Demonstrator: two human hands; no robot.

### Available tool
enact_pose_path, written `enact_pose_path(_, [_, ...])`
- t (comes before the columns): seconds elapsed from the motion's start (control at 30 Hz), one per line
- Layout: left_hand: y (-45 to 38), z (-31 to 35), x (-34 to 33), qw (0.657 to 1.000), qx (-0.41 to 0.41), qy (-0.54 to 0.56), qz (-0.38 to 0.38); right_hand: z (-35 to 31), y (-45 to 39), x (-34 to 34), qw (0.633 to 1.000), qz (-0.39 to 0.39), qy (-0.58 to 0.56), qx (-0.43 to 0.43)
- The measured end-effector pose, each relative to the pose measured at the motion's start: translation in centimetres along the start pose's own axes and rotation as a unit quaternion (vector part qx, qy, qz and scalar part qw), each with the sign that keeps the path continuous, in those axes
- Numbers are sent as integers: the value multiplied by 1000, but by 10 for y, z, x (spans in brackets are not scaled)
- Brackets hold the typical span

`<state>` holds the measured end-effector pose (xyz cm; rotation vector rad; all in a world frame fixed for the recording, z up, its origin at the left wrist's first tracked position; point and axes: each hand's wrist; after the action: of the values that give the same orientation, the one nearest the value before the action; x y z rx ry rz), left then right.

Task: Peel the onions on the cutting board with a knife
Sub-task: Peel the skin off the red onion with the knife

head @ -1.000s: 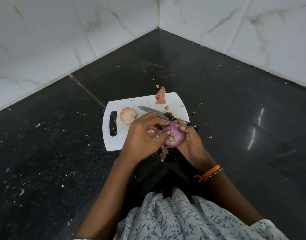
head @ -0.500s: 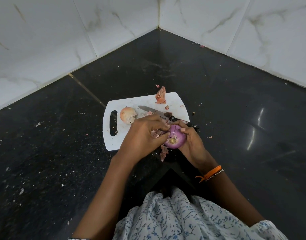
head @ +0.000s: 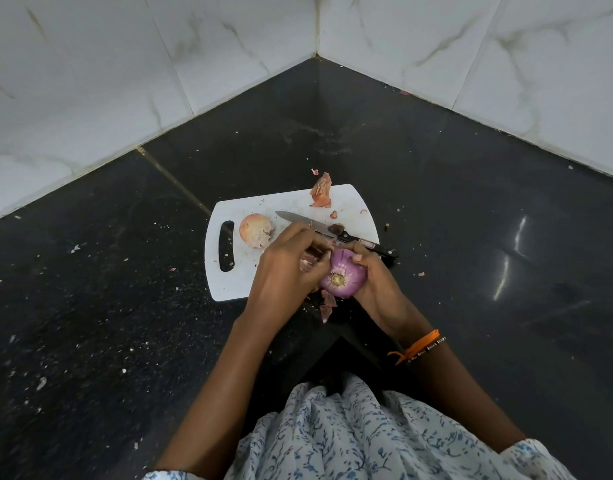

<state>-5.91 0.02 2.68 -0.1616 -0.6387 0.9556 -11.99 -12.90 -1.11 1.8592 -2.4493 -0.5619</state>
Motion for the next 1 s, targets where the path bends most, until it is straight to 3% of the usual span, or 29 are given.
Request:
enact_pose_path(0.13, [0,0,-2,994,70,81,33,0,3,3,998,-13,-54,24])
enact_pose_path(0.37, [3,0,-5,983,115,140,44,1,4,8,997,-11,-78,5])
enact_pose_path(0.53, [2,7,-2,954,166,251,3,5,6,12,996,-17,-82,40])
enact_pose_path(0.7, [3,8,-5,960,179,210,-46,7,3,11,997,-17,-60,48])
enact_pose_path(0.8, [6,8,-13,966,175,189,-9,7,1,9,998,-5,-23,61])
enact_pose_path(1.0, [6,10,-22,946,192,259,32,6,0,2,994,49,20,100])
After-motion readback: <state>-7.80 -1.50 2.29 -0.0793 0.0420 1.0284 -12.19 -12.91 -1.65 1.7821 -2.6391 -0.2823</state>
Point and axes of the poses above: each hand's wrist, its own y-axis away from the middle knuckle, its own x-axis out of the back of the hand, z = x × y, and after that the axes turned 13 degrees about y, right-handed
